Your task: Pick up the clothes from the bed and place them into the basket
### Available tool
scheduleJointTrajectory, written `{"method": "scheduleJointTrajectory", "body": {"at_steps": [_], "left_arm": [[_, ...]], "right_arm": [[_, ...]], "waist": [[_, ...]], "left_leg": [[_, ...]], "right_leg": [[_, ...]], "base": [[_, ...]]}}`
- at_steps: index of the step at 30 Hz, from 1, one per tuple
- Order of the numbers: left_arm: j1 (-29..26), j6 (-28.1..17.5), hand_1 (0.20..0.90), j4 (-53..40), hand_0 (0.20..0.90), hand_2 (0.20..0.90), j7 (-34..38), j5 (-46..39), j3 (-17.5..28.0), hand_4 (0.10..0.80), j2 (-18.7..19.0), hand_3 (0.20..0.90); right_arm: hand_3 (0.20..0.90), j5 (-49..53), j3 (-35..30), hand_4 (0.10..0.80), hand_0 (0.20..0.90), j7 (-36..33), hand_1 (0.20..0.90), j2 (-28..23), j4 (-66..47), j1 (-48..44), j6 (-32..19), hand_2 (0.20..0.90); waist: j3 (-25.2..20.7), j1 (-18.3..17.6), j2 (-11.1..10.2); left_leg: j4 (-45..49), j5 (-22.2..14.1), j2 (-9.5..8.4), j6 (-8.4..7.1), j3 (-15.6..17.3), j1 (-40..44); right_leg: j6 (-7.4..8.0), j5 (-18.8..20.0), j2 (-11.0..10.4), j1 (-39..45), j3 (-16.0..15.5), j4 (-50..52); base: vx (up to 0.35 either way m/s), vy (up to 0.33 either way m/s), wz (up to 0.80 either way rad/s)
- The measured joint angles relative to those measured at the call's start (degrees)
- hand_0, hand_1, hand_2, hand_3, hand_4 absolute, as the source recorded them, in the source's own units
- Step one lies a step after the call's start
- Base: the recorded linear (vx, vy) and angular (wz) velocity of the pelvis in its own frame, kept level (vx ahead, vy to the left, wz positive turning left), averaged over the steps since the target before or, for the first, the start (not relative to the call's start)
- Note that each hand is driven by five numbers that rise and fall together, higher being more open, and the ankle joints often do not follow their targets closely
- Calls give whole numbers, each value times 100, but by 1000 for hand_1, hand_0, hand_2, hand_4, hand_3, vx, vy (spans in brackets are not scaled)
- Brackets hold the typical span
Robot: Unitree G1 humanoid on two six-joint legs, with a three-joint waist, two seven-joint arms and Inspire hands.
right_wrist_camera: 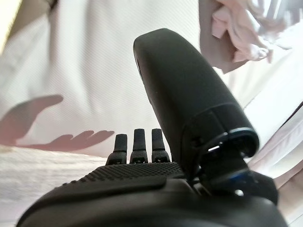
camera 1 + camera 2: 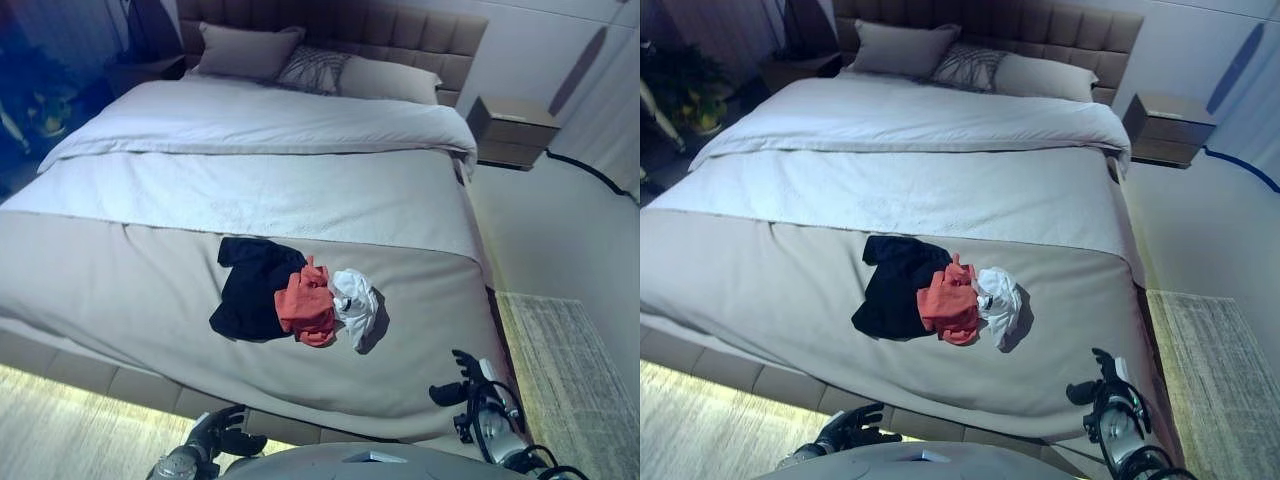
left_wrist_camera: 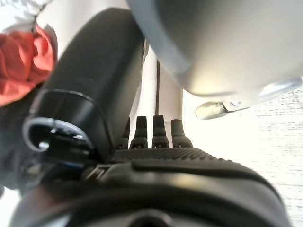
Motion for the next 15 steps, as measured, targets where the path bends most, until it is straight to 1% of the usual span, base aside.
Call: {"method": "scheduleJointTrajectory", "body": {"at_steps": [1,3,4,5,6,9,11,15], "left_arm": [[-184,2,900,7,900,900,-4,0,-25,800,108,900],[-580,1,900,20,900,900,-8,-17,-163,800,310,900],[-784,3,900,40,900,900,-6,-48,-167,800,351,900],[-866,3,900,32,900,900,-3,-67,-165,800,360,900],[-916,-2,900,-12,900,900,6,-81,-166,800,378,900],[-891,-29,900,-129,900,900,-20,-89,-173,800,385,900],[-823,-46,900,-233,900,900,-35,-97,-217,800,389,900],[-840,-53,900,-392,900,900,-118,-118,-226,800,396,900]], "right_arm": [[900,154,20,800,900,16,900,-76,39,-293,-66,900],[900,396,122,800,900,71,900,-342,47,-1052,-177,900],[900,551,128,800,900,157,900,-507,42,-1462,-218,900],[900,647,128,800,900,196,900,-585,39,-1662,-232,900],[900,887,127,800,900,321,900,-682,20,-1951,-257,900],[900,1349,122,800,900,710,900,-843,-77,-2395,-530,900],[900,1599,121,800,900,1034,900,-903,-121,-2566,-714,900],[900,1752,118,800,900,1546,900,-955,-148,-2743,-765,900]], "waist": [[150,23,-20],[585,83,8],[838,98,88],[992,133,138],[1191,200,202],[1455,408,339],[1595,543,379],[1844,656,430]], "left_leg": [[97,34,13,8,-62,-256],[575,33,22,7,-115,-905],[760,33,13,7,-190,-1150],[819,33,16,7,-215,-1201],[913,29,13,4,-257,-1256],[979,22,40,-4,-340,-1396],[1064,22,41,-5,-355,-1500],[1189,27,-26,-3,-524,-1707]], "right_leg": [[1,3,4,-234,-55,130],[12,40,-16,-750,-115,414],[-7,69,-16,-897,-194,476],[-12,72,-14,-909,-225,511],[-13,71,-4,-930,-272,556],[-16,68,8,-1010,-362,598],[-18,67,5,-1099,-372,661],[-19,66,-57,-1196,-527,736]], "base": [[-291,-161,22],[-198,-91,23],[-99,-65,26],[-58,-60,27],[-24,-45,20],[-26,-29,17],[7,-9,5],[31,-13,19]]}}
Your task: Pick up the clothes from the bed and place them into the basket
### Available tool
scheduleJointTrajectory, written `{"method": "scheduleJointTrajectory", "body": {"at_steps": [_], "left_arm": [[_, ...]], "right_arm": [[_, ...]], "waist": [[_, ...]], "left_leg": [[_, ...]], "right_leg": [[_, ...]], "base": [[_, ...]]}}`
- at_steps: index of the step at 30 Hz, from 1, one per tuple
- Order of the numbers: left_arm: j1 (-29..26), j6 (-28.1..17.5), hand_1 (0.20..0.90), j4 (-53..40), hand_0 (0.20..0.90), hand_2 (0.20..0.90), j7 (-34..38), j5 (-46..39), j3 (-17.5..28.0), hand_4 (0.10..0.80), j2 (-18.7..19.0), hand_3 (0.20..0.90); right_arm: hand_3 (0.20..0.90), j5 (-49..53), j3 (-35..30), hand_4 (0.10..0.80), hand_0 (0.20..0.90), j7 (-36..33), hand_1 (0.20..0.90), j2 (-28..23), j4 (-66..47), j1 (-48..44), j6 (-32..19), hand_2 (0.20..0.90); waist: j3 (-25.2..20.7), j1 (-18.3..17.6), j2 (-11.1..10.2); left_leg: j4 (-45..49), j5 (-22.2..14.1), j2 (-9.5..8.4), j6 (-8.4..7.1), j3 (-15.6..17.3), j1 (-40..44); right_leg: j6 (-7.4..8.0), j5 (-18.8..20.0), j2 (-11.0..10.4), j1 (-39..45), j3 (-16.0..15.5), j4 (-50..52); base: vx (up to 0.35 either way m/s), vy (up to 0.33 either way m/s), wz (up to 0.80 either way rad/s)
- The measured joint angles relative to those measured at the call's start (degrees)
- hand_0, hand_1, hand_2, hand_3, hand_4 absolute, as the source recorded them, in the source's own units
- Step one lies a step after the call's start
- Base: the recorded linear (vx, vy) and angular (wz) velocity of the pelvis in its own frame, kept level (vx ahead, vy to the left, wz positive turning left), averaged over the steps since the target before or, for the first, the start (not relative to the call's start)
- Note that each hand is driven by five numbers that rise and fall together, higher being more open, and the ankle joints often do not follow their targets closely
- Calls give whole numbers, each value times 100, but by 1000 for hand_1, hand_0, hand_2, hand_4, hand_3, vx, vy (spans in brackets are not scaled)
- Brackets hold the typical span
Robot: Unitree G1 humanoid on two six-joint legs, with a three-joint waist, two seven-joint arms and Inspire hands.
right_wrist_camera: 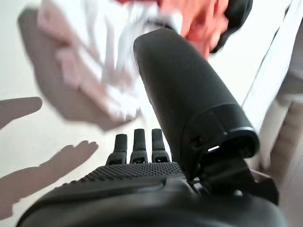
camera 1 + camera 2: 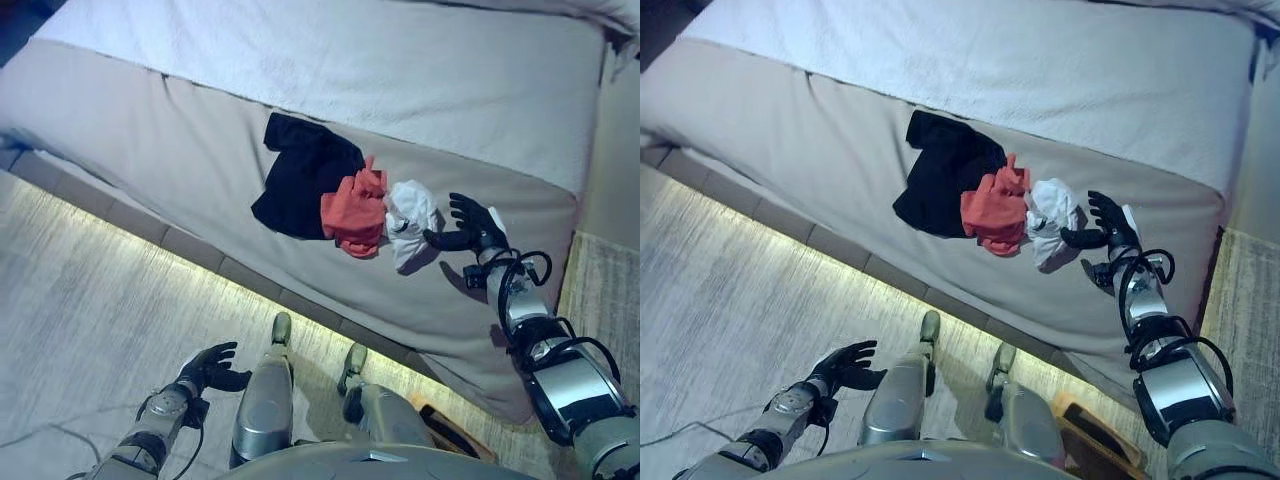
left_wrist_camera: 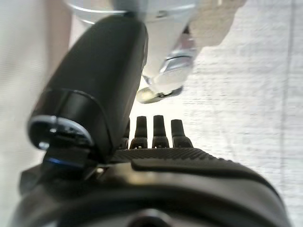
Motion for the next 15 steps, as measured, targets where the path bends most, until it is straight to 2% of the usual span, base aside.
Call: {"method": "scheduleJointTrajectory", "body": {"at_steps": [5,8,12,15], "left_arm": [[-120,-21,900,-257,900,900,-82,-188,-108,800,38,900],[-238,-19,900,-424,900,900,-105,-366,-176,800,58,900],[-321,-9,900,-611,900,900,-130,-529,-292,800,148,900],[-344,0,900,-706,900,900,-128,-623,-325,800,187,900]], "right_arm": [[900,-28,5,800,900,43,900,-158,477,-467,224,900],[900,-405,6,800,900,-374,900,-327,931,-904,633,900],[900,-718,113,800,900,-761,900,-521,1325,-1547,1214,900],[900,-729,267,800,900,-639,900,-700,1324,-1828,1340,900]], "waist": [[276,68,118],[370,169,222],[483,252,405],[572,283,517]], "left_leg": [[112,8,-101,3,-70,-146],[241,15,-147,12,-71,-360],[450,-11,-253,21,-81,-658],[651,-3,-332,49,-74,-864]], "right_leg": [[4,-3,-134,-111,-116,152],[24,-22,-232,-371,-126,382],[22,-250,-421,-818,-118,970],[10,-399,-569,-1143,-101,1466]], "base": [[-3,-18,11],[-29,-23,3],[6,17,5],[-52,45,5]]}}
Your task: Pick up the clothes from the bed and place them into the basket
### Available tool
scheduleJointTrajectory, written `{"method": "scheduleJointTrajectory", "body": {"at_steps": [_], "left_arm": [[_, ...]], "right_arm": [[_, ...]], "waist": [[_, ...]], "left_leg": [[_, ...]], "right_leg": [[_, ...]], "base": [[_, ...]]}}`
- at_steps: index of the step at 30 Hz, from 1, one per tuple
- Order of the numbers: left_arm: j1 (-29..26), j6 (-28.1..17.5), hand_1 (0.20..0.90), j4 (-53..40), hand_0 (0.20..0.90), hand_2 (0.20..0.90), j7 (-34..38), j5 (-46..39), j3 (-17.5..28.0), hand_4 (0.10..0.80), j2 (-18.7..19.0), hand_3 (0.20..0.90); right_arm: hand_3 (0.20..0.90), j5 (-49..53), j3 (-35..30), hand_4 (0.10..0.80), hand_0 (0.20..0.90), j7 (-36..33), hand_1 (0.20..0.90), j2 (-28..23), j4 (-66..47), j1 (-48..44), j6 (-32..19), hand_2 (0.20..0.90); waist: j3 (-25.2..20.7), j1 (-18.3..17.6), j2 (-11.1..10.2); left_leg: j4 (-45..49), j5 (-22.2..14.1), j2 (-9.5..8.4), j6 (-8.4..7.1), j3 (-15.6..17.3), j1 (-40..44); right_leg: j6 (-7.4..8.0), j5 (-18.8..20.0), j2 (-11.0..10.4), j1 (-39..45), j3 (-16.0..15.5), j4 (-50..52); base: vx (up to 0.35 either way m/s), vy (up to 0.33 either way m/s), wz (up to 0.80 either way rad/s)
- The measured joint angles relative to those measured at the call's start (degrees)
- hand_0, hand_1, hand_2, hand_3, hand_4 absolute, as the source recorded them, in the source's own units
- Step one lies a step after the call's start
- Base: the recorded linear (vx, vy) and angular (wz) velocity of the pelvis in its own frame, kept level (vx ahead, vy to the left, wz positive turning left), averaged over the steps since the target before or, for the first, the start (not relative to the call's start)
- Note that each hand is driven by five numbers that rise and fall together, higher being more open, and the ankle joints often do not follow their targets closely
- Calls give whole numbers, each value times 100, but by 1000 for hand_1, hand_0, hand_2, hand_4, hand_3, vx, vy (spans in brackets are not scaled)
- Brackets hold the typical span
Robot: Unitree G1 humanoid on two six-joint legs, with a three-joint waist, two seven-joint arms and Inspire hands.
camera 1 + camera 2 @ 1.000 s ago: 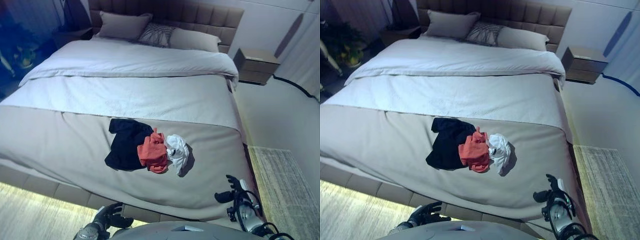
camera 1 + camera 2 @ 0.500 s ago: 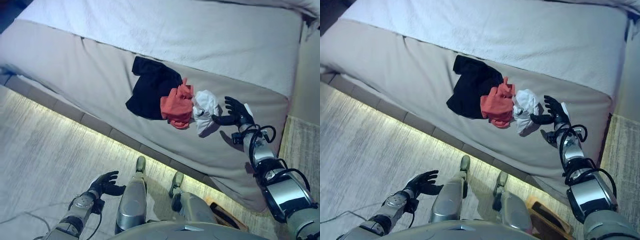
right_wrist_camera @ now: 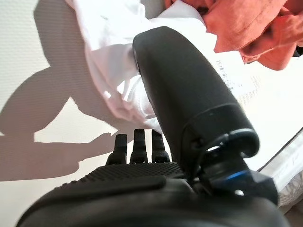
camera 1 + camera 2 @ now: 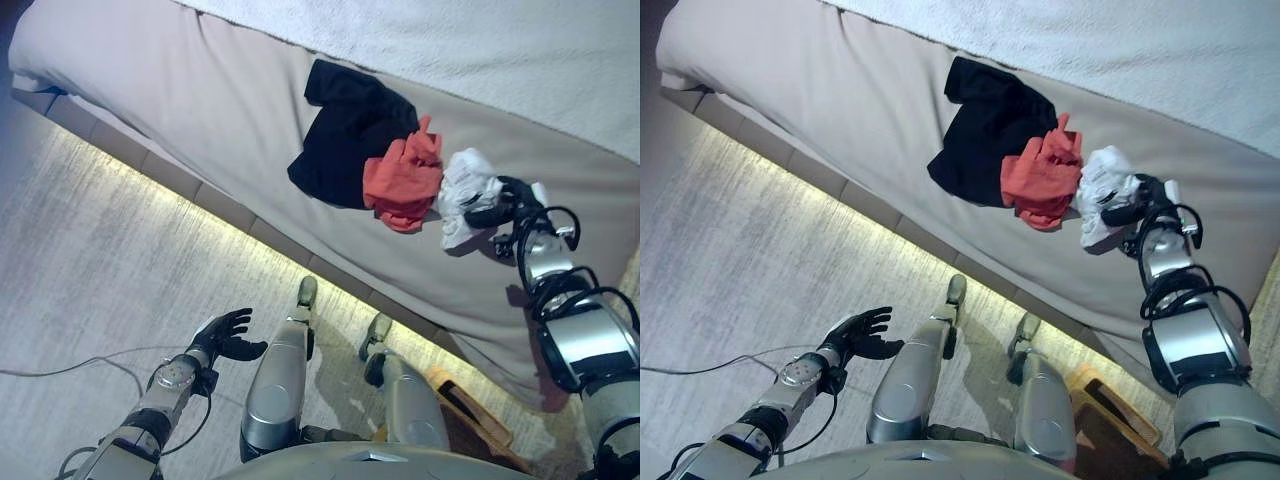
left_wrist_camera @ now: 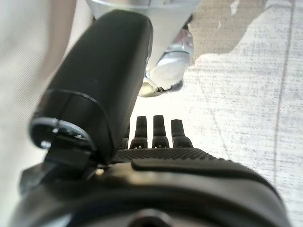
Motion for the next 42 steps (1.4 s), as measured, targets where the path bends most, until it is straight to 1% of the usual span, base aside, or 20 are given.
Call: {"method": "scheduleJointTrajectory", "body": {"at_steps": [1,4,8,11,12,13,16,21,26,27,28,29,30,32,34,35,37,39,41,42], "left_arm": [[0,1,900,-41,900,900,3,-24,2,800,28,900],[32,0,900,-55,900,900,-2,-110,32,800,44,900],[228,3,900,-200,900,900,-17,-111,37,800,57,900],[310,-9,900,-310,900,900,-93,-111,58,800,57,900],[340,-6,900,-430,900,900,-136,-112,85,800,65,900],[369,-9,900,-514,900,900,-151,-112,104,800,68,900],[385,-11,900,-554,900,900,-220,-112,104,800,69,900],[462,-15,900,-551,900,900,-220,-112,111,800,80,900],[497,-113,900,-554,900,900,-107,-97,125,800,78,900],[507,-113,900,-555,900,900,-90,-92,131,800,76,900],[521,-121,900,-549,900,900,-83,-85,131,800,76,900],[547,-141,900,-543,900,900,-48,-42,149,800,69,900],[569,-154,900,-536,900,900,-31,-35,155,800,62,900],[659,-244,900,-488,900,900,22,71,162,800,14,900],[725,-264,900,-460,900,900,46,96,186,800,-44,900],[845,-289,900,-359,900,900,119,211,285,800,-160,900],[1069,-351,900,-143,900,900,225,306,341,800,-298,900],[1214,-352,900,24,900,900,290,348,372,800,-419,900],[1404,-356,900,123,900,900,455,527,437,800,-398,900],[1473,-351,900,145,900,900,515,543,526,800,-421,900]], "right_arm": [[900,2,36,800,900,94,900,-66,0,-115,20,900],[900,21,34,800,900,324,900,-171,-1,-355,30,900],[900,18,43,800,900,551,900,-224,-17,-381,-66,900],[900,20,90,800,900,734,900,-299,-21,-381,36,900],[540,6,83,440,592,768,592,-306,-19,-389,158,592],[200,-7,83,100,300,774,300,-307,-11,-391,271,300],[200,-41,81,100,300,738,300,-307,-5,-403,456,300],[200,18,9,100,300,683,300,-309,42,-349,547,300],[200,362,-325,100,300,688,300,-309,54,95,543,300],[200,543,-524,100,300,698,300,-306,52,208,514,300],[200,631,-574,100,300,697,300,-309,52,253,501,300],[200,832,-801,100,300,689,300,-308,50,366,447,300],[200,906,-876,100,300,693,300,-309,46,412,434,300],[200,1172,-1074,100,300,682,300,-308,-26,662,289,300],[200,1397,-1238,100,300,680,300,-305,-199,937,203,300],[200,1777,-1495,100,300,699,300,-214,-653,1408,102,300],[200,2235,-1800,100,300,697,300,107,-1116,1948,-80,300],[200,2515,-1894,100,300,664,300,434,-1602,2426,-267,300],[200,2761,-1899,100,300,589,300,946,-2500,3265,-536,300],[200,2877,-1899,100,300,624,300,1157,-2921,3637,-635,300]], "waist": [[34,22,42],[135,29,108],[143,6,125],[146,3,140],[145,17,143],[146,25,145],[145,27,183],[138,25,196],[122,10,239],[113,4,254],[102,0,270],[76,-46,281],[42,-63,277],[-107,-83,266],[-187,-108,262],[-253,-152,241],[-640,-300,111],[-812,-447,8],[-1122,-626,-218],[-1178,-701,-286]], "left_leg": [[93,-3,-27,4,5,-110],[273,-76,-79,49,45,-326],[341,-92,-62,73,108,-473],[349,-95,-48,75,151,-457],[342,-95,-6,75,200,-458],[336,-95,46,76,292,-459],[328,-95,64,76,294,-458],[317,-90,109,76,372,-344],[96,-86,138,82,371,191],[-10,-62,143,94,380,353],[-45,52,150,123,395,408],[-196,43,166,114,410,581],[-250,43,173,114,421,631],[-428,89,194,132,437,796],[-588,100,208,137,449,991],[-791,117,221,126,502,1317],[-1021,131,231,128,560,1468],[-1145,139,231,139,620,1739],[-1320,138,240,139,725,1978],[-1379,138,254,139,785,2096]], "right_leg": [[-15,-54,-81,-158,17,195],[-69,-204,-196,-513,106,652],[-94,-224,-235,-723,138,874],[-165,-308,-281,-735,132,992],[-174,-314,-275,-740,122,998],[-175,-315,-272,-749,112,1005],[-176,-315,-268,-749,90,1016],[-176,-312,-244,-646,111,987],[-174,-311,-162,-67,69,633],[-150,-294,-128,106,69,497],[-175,-251,-106,171,41,445],[-174,-248,-73,372,-8,256],[-175,-239,-65,421,-5,189],[-119,-181,-9,602,-19,-35],[-113,-107,33,798,-31,-236],[-80,-65,99,1130,-21,-489],[-44,2,158,1296,-6,-796],[-8,49,196,1586,12,-1030],[-14,55,259,1804,105,-1301],[-18,58,284,1898,141,-1361]], "base": [[-67,71,5],[-38,45,0],[0,8,-1],[25,7,8],[2,-1,10],[-12,-18,8],[0,-13,3],[22,0,-3],[73,-16,0],[22,31,-3],[17,56,-2],[78,35,-1],[72,30,-2],[82,40,-4],[117,67,-5],[128,59,-12],[109,50,-11],[62,42,-14],[57,87,-23],[38,101,-24]]}}
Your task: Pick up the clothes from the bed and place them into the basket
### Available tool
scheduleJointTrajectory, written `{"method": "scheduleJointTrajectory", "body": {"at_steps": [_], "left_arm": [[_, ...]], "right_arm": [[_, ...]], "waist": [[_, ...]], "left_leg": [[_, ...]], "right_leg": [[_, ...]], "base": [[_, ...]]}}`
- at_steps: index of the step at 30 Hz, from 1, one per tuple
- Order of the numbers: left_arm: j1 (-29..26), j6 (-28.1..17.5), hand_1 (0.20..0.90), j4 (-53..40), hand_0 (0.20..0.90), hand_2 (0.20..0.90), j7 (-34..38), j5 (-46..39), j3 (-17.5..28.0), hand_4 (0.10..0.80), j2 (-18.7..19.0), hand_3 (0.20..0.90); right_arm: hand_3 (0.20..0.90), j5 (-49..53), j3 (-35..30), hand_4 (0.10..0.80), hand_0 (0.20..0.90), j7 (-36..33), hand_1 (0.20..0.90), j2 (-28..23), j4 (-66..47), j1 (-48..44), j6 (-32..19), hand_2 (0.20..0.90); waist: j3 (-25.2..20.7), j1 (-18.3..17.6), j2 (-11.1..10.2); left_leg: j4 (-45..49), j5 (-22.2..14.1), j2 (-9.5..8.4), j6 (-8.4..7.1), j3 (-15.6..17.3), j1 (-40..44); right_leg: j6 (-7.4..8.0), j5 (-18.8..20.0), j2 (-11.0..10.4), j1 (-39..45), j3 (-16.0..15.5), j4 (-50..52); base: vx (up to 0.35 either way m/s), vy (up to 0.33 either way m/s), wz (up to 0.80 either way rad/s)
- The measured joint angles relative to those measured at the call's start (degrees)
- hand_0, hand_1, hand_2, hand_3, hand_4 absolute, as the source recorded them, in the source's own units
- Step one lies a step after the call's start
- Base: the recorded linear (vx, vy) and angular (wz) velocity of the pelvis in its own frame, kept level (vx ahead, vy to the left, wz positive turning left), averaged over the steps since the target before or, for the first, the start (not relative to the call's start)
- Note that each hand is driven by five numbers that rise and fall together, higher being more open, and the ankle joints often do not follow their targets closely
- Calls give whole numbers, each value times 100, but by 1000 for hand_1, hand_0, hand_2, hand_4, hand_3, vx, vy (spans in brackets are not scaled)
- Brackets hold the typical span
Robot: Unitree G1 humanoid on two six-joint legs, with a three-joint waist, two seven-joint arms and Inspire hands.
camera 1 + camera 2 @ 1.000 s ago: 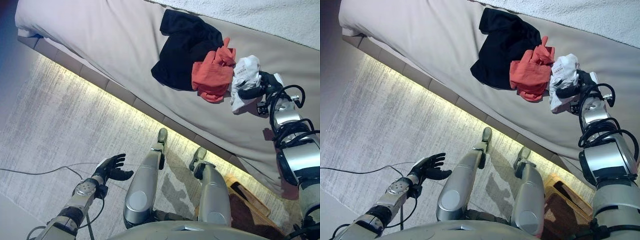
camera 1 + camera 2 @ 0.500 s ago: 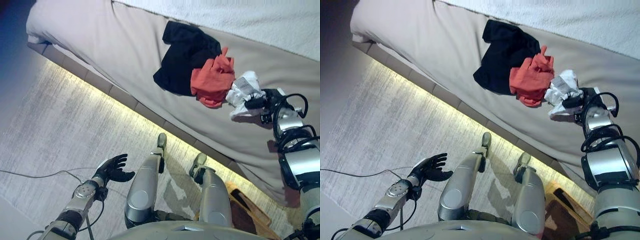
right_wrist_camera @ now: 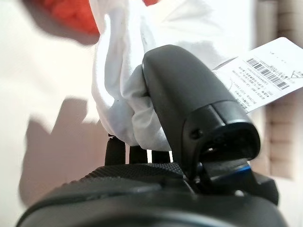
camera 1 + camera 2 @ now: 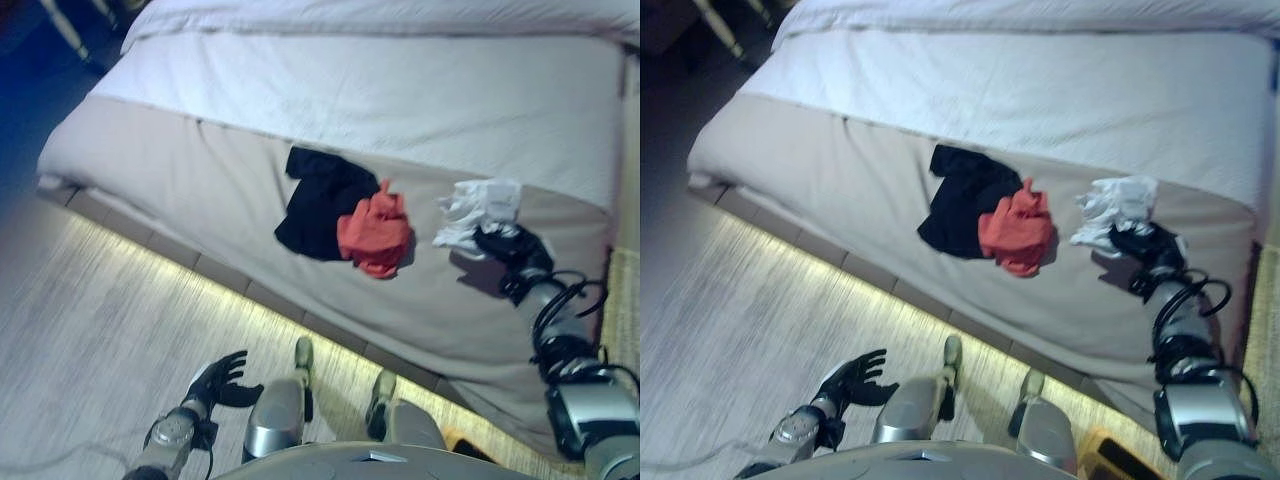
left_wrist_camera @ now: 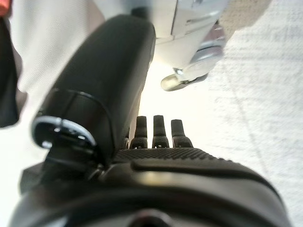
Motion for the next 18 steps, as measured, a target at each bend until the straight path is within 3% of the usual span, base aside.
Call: {"method": "scheduleJointTrajectory", "body": {"at_steps": [4,6,7,8,9,10,11,13,14,16,18], "left_arm": [[138,0,900,140,900,900,157,39,120,800,-12,900],[141,-8,900,165,900,900,205,20,183,800,-67,900],[144,-40,900,283,900,900,275,-26,316,800,-94,900],[171,-45,900,284,900,900,283,-26,318,800,-139,900],[189,-63,900,286,900,900,306,-28,263,800,-261,900],[222,-82,900,287,900,900,326,-25,203,800,-414,900],[179,-99,900,285,900,900,334,-23,131,800,-539,900],[-58,-106,900,330,900,900,341,-2,-3,800,-666,900],[-155,-82,900,339,900,900,232,119,-185,800,-547,900],[-324,-51,900,334,900,900,215,209,-299,800,-449,900],[-499,68,900,370,900,900,197,207,-420,800,-376,900]], "right_arm": [[200,183,6,100,300,87,300,704,-373,784,-175,300],[200,255,12,100,300,40,300,970,-369,940,-210,300],[200,324,82,100,300,1,300,1166,-356,1022,-214,300],[200,331,144,100,300,-16,300,1192,-357,1057,-215,300],[200,333,248,100,300,-89,300,1206,-357,1076,-258,300],[200,341,351,100,300,-199,300,1218,-378,1063,-316,300],[200,355,392,100,300,-327,300,1217,-400,1075,-343,300],[200,418,384,100,300,-629,300,1228,-381,1164,-352,300],[200,432,340,100,300,-722,300,1298,-392,1240,-375,300],[200,475,320,100,300,-833,300,1378,-391,1390,-434,300],[200,536,229,100,300,-849,300,1438,-377,1679,-535,300]], "waist": [[-294,-246,-265],[-296,-231,-404],[-302,-82,-527],[-329,-44,-556],[-416,3,-459],[-508,23,-294],[-574,-66,-181],[-642,-260,-117],[-685,-269,-204],[-734,-326,-360],[-733,-522,-421]], "left_leg": [[79,-2,4,-1,128,218],[464,-34,-52,-35,-49,229],[1029,-191,-163,32,-556,127],[1118,-377,-217,39,-812,122],[914,-562,-328,20,-1566,270],[643,-634,-309,61,-1941,387],[470,-633,-285,84,-2062,374],[402,-777,-260,10,-1925,369],[285,-738,-298,89,-1688,399],[107,-615,-403,175,-1354,472],[17,-548,-538,249,-983,539]], "right_leg": [[0,0,14,150,244,-146],[-5,-2,-18,176,556,-124],[-64,34,-85,229,965,-49],[-69,36,-119,251,1159,-74],[-67,39,-44,245,1591,-125],[-24,104,67,155,1914,-149],[2,141,156,48,2100,-148],[44,169,221,-58,2331,-144],[146,195,136,-143,2399,-151],[92,234,-123,-313,2293,-150],[111,257,-489,-456,1822,-92]], "base": [[33,132,-34],[20,228,-85],[-20,247,-135],[-66,256,-161],[-106,270,-164],[-118,309,-173],[-110,316,-137],[-150,368,-77],[-167,329,-91],[-120,177,-88],[-184,211,-76]]}}
